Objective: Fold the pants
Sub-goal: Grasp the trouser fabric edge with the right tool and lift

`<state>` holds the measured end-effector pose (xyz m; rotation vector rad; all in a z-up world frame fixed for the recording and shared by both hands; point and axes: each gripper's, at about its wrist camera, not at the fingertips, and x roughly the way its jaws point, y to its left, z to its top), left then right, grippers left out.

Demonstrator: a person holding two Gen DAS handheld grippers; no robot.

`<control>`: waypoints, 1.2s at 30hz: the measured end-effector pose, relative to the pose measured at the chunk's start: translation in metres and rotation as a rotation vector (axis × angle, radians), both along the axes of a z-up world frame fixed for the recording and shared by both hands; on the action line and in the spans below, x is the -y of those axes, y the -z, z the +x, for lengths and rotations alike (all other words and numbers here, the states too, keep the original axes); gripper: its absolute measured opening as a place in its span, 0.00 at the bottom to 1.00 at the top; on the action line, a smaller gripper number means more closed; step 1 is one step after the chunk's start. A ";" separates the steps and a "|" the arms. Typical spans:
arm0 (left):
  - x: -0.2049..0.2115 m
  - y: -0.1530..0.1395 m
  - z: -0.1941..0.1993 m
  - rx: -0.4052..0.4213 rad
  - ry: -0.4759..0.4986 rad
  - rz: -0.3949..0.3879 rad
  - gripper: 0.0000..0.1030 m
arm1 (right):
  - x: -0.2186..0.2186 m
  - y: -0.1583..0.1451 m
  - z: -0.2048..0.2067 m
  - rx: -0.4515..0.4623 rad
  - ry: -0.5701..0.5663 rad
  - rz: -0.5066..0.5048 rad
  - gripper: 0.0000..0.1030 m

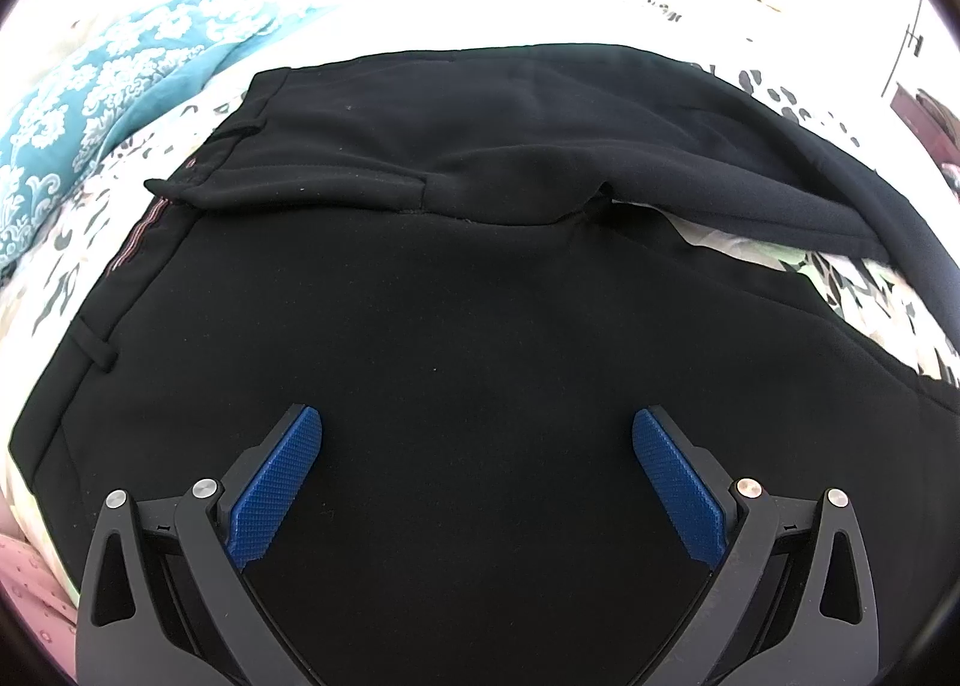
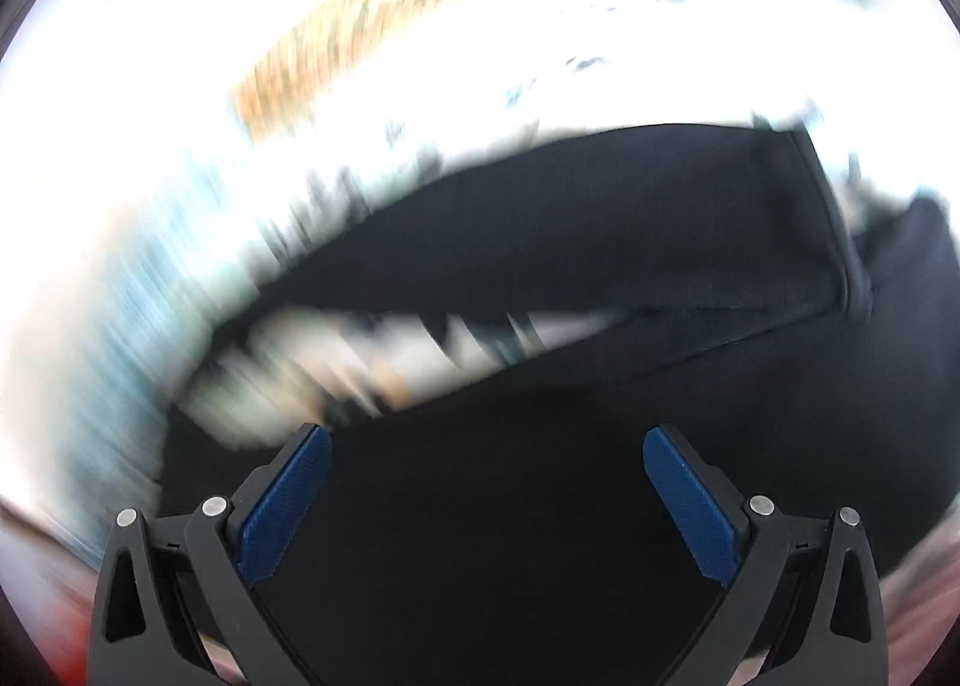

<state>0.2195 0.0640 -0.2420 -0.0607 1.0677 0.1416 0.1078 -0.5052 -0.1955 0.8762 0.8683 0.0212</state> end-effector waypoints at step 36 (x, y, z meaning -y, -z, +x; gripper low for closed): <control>0.007 0.000 -0.007 0.028 -0.008 0.028 1.00 | 0.115 0.049 0.002 -0.071 0.404 0.144 0.12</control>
